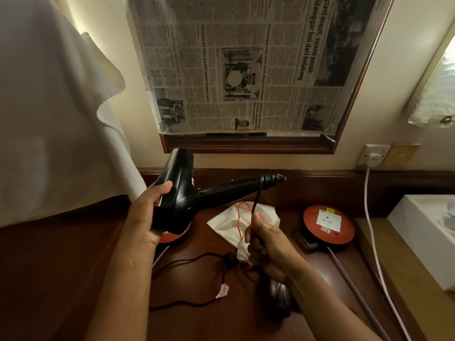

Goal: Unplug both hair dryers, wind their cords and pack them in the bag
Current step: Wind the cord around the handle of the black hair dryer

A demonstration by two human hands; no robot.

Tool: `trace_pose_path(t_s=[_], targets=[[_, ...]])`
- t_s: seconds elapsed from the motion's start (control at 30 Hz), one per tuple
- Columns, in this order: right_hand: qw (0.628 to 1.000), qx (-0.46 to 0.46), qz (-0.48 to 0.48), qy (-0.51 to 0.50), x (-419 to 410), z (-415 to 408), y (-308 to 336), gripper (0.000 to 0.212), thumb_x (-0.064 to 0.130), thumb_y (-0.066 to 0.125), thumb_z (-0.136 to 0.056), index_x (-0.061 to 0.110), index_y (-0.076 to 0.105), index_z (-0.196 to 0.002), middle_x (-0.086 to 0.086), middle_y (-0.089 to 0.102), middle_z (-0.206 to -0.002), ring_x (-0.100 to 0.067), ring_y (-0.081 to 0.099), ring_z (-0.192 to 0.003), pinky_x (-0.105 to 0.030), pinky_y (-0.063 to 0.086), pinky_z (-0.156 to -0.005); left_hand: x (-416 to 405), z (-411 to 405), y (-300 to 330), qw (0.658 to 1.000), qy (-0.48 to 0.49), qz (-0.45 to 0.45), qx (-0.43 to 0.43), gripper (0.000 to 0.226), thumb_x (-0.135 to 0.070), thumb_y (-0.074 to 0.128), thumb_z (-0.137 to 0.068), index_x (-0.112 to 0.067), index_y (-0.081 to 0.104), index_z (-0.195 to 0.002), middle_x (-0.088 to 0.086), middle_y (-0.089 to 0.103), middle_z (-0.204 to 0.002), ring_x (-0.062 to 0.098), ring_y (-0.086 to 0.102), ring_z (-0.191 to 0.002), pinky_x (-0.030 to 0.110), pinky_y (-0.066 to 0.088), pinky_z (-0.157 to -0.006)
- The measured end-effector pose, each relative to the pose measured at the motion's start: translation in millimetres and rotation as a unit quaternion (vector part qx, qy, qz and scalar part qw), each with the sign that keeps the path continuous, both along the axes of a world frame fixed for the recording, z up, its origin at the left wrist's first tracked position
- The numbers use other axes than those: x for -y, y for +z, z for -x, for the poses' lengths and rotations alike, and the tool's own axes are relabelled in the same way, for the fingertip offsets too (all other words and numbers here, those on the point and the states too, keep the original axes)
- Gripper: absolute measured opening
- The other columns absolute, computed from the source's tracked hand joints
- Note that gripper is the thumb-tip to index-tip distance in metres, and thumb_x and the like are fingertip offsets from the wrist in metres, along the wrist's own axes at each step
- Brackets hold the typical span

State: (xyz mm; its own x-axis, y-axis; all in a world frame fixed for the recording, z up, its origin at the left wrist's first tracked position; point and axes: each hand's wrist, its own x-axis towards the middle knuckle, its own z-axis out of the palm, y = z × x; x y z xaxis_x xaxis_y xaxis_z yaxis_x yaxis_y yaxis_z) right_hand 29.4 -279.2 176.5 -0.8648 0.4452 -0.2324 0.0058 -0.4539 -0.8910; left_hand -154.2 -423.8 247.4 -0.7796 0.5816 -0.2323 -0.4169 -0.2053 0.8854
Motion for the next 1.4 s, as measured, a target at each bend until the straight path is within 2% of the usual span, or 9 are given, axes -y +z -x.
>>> trace_pose_path(t_s=[0.27,0.43,0.57,0.7,1.0,1.07,1.17,1.27,1.4], targets=[[0.991,-0.086,0.094,0.042,-4.9,-3.6,-12.5,0.025,0.026,0.047,-0.093,0.007,0.054,-0.079,0.001,0.028,-0.052,-0.008,0.022,-0.043,-0.02,0.024,-0.04,6.2,-2.2,2.9,0.999,-0.006,-0.009,0.036,0.05,-0.024,0.067,-0.065,-0.011,0.061,-0.113,0.012,0.065,-0.093,0.022,0.07,-0.062,0.033,0.057,-0.051],[0.998,-0.051,-0.021,0.028,-13.3,6.7,-16.1,0.032,0.033,0.046,-0.093,0.008,0.056,-0.076,0.0,0.028,-0.048,-0.01,0.02,-0.041,-0.023,0.018,-0.042,8.7,-1.3,5.0,1.0,-0.001,-0.003,0.009,0.048,-0.024,0.068,-0.064,-0.012,0.064,-0.11,0.008,0.067,-0.093,0.02,0.068,-0.073,0.03,0.058,-0.066],[0.995,0.013,-0.093,0.018,-28.6,13.2,-8.5,0.04,0.041,0.05,-0.089,0.011,0.053,-0.063,0.001,0.024,-0.044,-0.01,0.014,-0.039,-0.025,0.01,-0.045,11.5,-3.9,8.8,1.0,0.008,0.014,-0.01,0.022,-0.019,0.064,-0.078,-0.013,0.065,-0.099,0.007,0.067,-0.09,0.023,0.064,-0.079,0.039,0.05,-0.084],[0.984,0.054,-0.166,0.034,-43.8,15.8,5.2,0.041,0.036,0.048,-0.097,0.012,0.055,-0.063,-0.002,0.024,-0.049,-0.013,0.015,-0.042,-0.026,0.013,-0.044,13.7,-4.7,10.1,0.999,0.006,0.028,-0.023,0.017,-0.018,0.061,-0.083,-0.014,0.065,-0.098,0.001,0.072,-0.067,0.022,0.064,-0.072,0.038,0.049,-0.081],[0.888,0.173,-0.419,0.073,-80.7,20.9,55.3,0.025,0.001,0.054,-0.088,0.009,0.061,-0.064,-0.013,0.05,-0.058,-0.022,0.043,-0.051,-0.03,0.034,-0.049,24.1,1.7,13.3,0.998,-0.016,0.034,-0.046,0.024,-0.02,0.064,-0.074,-0.014,0.068,-0.097,0.003,0.072,-0.068,0.017,0.067,-0.059,0.036,0.048,-0.07],[0.857,0.167,-0.476,0.109,-87.5,21.2,66.5,0.019,0.004,0.058,-0.088,0.006,0.066,-0.07,-0.024,0.06,-0.07,-0.027,0.053,-0.062,-0.036,0.043,-0.058,26.5,1.4,14.1,0.997,-0.026,0.041,-0.052,0.037,-0.024,0.066,-0.067,-0.013,0.068,-0.102,0.005,0.072,-0.074,0.021,0.066,-0.068,0.036,0.049,-0.072],[0.835,0.149,-0.519,0.105,-91.1,20.3,84.8,0.026,0.024,0.062,-0.091,0.005,0.071,-0.077,-0.003,0.063,-0.066,-0.004,0.055,-0.059,-0.016,0.044,-0.059,31.0,3.5,13.4,0.996,-0.033,0.049,-0.064,0.044,-0.025,0.071,-0.065,-0.015,0.07,-0.108,0.006,0.073,-0.085,0.025,0.065,-0.081,0.039,0.049,-0.077],[0.803,0.15,-0.568,0.099,-93.9,18.5,99.2,0.029,0.03,0.062,-0.091,0.018,0.067,-0.065,0.006,0.057,-0.06,0.002,0.049,-0.054,-0.012,0.04,-0.055,34.0,7.6,12.9,0.993,-0.039,0.062,-0.093,0.049,-0.028,0.076,-0.061,-0.023,0.071,-0.11,0.011,0.072,-0.103,0.029,0.066,-0.093,0.047,0.048,-0.089],[0.767,0.156,-0.613,0.111,-89.0,16.7,110.8,0.031,0.029,0.062,-0.09,0.011,0.067,-0.066,0.001,0.057,-0.06,0.0,0.049,-0.053,-0.011,0.037,-0.053,31.5,7.8,15.6,0.984,-0.064,0.072,-0.147,0.053,-0.026,0.075,-0.068,-0.023,0.064,-0.119,0.009,0.071,-0.105,0.023,0.069,-0.096,0.035,0.053,-0.083]])
